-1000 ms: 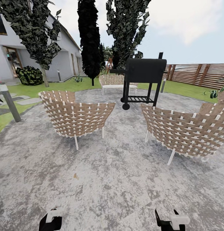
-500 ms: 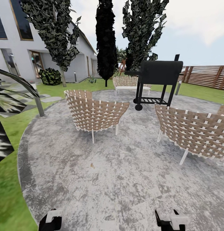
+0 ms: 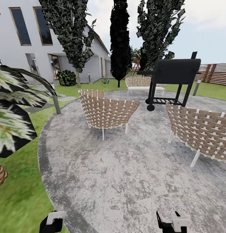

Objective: In the garden, pick up the pesticide atomizer on the floor and spray pesticide onto both trees until each tree trunk is fully covered.

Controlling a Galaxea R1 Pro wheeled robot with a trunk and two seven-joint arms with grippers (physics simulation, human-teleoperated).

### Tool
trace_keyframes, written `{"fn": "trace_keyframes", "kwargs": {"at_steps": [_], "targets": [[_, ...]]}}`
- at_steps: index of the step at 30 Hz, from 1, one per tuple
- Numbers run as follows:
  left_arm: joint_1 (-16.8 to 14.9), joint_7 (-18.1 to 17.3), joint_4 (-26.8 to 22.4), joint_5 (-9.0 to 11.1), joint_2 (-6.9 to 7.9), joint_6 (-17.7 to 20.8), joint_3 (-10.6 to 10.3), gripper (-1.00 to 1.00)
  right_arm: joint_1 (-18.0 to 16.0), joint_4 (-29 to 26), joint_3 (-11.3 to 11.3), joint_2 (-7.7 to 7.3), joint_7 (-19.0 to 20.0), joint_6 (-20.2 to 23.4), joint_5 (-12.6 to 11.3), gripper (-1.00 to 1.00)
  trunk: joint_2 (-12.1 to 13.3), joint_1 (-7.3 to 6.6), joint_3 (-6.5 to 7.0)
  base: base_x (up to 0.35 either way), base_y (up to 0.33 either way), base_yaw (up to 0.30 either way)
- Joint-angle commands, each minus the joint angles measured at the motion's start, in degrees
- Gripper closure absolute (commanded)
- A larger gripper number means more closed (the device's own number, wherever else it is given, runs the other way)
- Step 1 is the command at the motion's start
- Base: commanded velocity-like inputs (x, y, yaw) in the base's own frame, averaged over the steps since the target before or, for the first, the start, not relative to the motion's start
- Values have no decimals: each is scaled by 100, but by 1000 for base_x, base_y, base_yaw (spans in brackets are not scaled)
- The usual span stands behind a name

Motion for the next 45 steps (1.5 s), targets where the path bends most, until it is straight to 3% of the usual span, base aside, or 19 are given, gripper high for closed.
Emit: {"fn": "trace_keyframes", "kwargs": {"at_steps": [1,25,45], "targets": [[0,0,-1,1,0,0,1,100,0,0,0,0,0,0,0,-100,0,0,5,-165,-128,237],[0,0,-1,3,2,9,6,100,0,181,9,15,0,0,-8,-100,0,0,113,-9,-7,240],[0,0,-1,3,9,3,6,100,0,182,9,25,0,0,-9,-100,0,0,118,0,0,278]]}}
